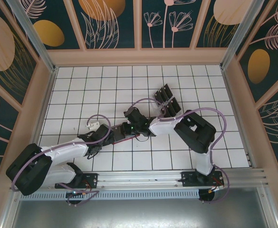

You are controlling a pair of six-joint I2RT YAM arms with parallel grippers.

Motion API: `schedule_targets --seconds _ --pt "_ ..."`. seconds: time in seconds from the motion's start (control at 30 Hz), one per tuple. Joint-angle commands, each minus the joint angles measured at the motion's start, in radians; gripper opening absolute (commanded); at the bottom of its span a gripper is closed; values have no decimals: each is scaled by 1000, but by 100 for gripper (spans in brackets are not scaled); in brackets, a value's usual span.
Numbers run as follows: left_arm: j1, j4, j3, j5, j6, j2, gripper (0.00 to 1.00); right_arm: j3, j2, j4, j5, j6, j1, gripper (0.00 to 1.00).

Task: Put the credit cards into the card holder
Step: Insert the credit card into the card slot.

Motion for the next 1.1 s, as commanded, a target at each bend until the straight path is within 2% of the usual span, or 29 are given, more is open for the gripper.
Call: schedule_targets --seconds 0.0,0.1,0.3,0.4,0.63,1.07 --pt "11 101 -17 78 9 59 99 23 17 17 -24 11 13 14" --pt "10 108 -3 74 16 75 99 7 1 20 -13 19 13 17" --pt "12 111 47 50 53 118 99 -60 -46 52 9 64 12 32" --pt "13 107 81 32 80 137 99 -102 -73 76 22 92 12 36" --pt "52 82 145 11 150 146 99 -161 -121 119 35 127 12 40" --pt "52 -7 132 15 140 -38 99 -157 -155 114 49 130 -11 39"
